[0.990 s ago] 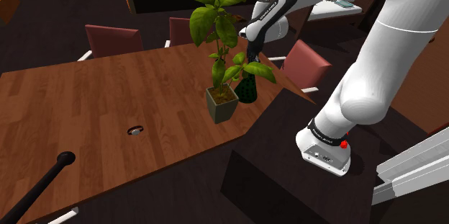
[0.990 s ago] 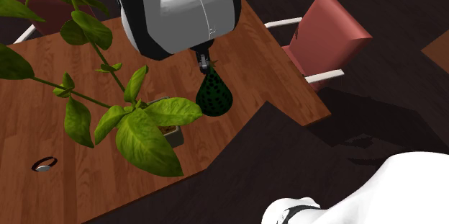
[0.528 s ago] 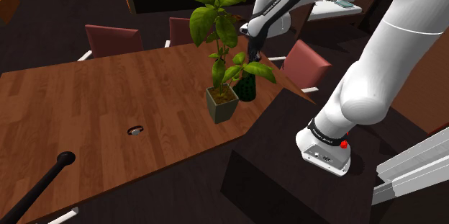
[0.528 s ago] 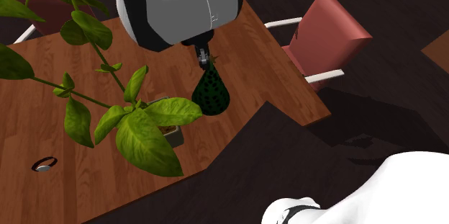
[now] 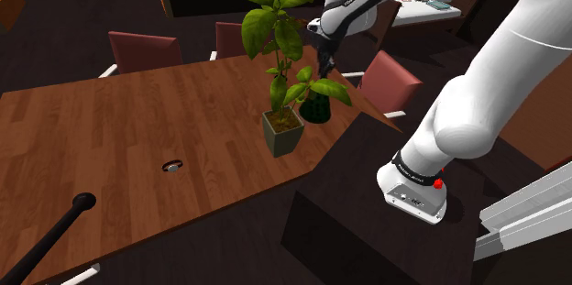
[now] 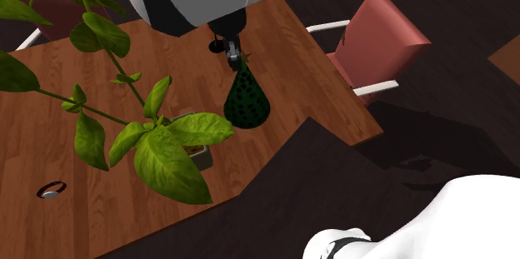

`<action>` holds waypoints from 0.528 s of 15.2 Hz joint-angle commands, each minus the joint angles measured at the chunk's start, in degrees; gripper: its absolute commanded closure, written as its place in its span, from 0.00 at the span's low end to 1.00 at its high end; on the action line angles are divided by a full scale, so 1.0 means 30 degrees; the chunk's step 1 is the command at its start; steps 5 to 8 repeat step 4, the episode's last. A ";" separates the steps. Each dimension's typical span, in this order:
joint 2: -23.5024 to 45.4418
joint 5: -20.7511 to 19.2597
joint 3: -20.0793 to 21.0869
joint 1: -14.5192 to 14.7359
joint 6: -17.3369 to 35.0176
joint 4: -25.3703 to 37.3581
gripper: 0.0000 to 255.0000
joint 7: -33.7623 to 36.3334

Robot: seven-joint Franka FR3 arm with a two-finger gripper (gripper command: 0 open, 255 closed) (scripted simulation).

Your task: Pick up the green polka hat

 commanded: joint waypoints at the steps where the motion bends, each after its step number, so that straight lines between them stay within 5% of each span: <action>1: -0.0462 -0.0281 -0.0004 0.0003 -0.0579 0.0182 1.00 0.0192; 8: -0.0717 -0.0428 0.0006 -0.0003 -0.0898 0.0267 1.00 0.0292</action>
